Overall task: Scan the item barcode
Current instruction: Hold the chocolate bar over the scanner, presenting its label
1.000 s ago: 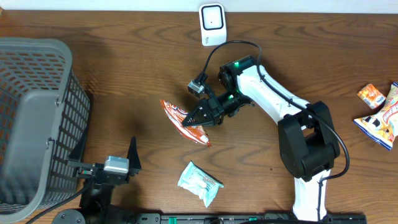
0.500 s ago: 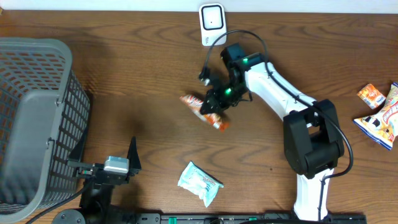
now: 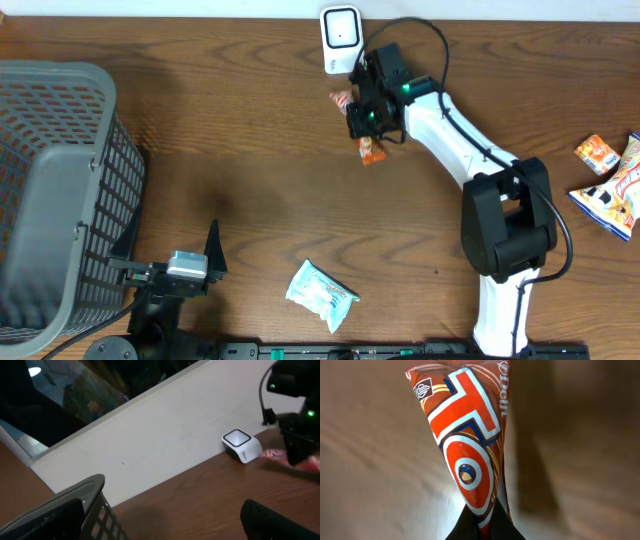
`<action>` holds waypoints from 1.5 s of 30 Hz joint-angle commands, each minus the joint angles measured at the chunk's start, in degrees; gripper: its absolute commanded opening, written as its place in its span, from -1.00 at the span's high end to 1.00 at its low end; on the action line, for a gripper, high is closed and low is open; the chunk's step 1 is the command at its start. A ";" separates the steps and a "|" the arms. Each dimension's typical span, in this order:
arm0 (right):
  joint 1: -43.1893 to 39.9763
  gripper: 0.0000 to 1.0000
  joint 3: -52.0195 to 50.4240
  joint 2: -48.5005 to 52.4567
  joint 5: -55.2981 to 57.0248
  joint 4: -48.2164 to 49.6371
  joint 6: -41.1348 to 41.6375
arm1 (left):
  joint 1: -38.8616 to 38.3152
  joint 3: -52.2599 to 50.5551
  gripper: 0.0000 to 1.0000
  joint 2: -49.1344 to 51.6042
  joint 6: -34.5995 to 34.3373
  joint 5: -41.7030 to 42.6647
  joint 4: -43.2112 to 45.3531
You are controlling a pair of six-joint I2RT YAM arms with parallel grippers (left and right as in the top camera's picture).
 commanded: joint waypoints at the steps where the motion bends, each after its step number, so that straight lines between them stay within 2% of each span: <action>1: -1.29 0.98 7.30 2.23 4.59 0.94 2.16 | -0.28 0.22 -1.00 -0.33 0.33 -0.72 0.24; 17: -1.64 0.97 43.19 26.64 5.46 0.57 7.76 | -0.28 0.22 -0.99 -0.33 0.33 -0.72 0.02; 24: -2.03 0.97 46.16 29.77 6.36 3.37 10.10 | -0.28 0.22 -1.00 -0.33 0.35 -0.74 0.02; 29: -2.12 0.98 46.93 29.70 8.20 1.11 10.03 | -0.28 0.22 -0.99 -0.33 0.35 -0.72 0.02; 37: -3.63 0.98 49.55 25.86 8.98 -15.34 5.97 | -0.28 0.22 -1.00 -0.33 0.35 -0.74 -0.15; 45: -8.33 0.98 49.55 21.68 25.22 -35.41 5.79 | -0.28 0.22 -1.00 -0.33 0.33 -0.72 -0.13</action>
